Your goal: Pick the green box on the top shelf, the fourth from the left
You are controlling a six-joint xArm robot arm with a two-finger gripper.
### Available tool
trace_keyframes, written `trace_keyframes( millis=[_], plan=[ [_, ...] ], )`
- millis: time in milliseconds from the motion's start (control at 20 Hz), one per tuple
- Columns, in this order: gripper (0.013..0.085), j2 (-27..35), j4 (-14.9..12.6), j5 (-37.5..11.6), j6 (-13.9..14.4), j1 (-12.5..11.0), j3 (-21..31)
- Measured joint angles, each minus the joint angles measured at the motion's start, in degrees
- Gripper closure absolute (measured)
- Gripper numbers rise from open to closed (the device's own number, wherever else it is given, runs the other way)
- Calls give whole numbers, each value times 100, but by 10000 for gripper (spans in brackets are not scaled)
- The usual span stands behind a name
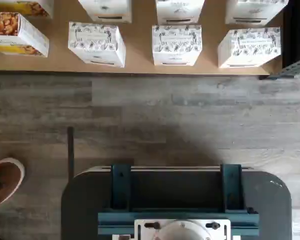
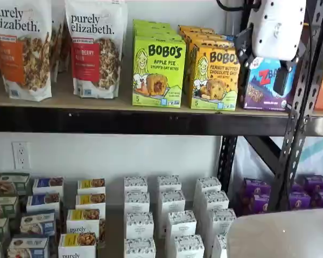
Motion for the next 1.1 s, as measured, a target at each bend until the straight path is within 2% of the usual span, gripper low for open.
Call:
trace_keyframes(
  millis=[50,150,200,350,550,800,950,1100],
  plan=[
    [130,-44,121,-64,-71,-113,45],
    [130,-347,980,-480,-541,-894,339],
    [130,-393,1143,-554,-633,-1015,384],
    [130,-402,1227,-580,-671,-1055,396],
    [130,-407,1195,-626,-623,-982,412],
    [130,-450,1058,-960,-449,-705,484],
    [130,-415,903,-1185,-251,-423,487],
    [130,-312,606,-1496,113,56,457]
  ],
)
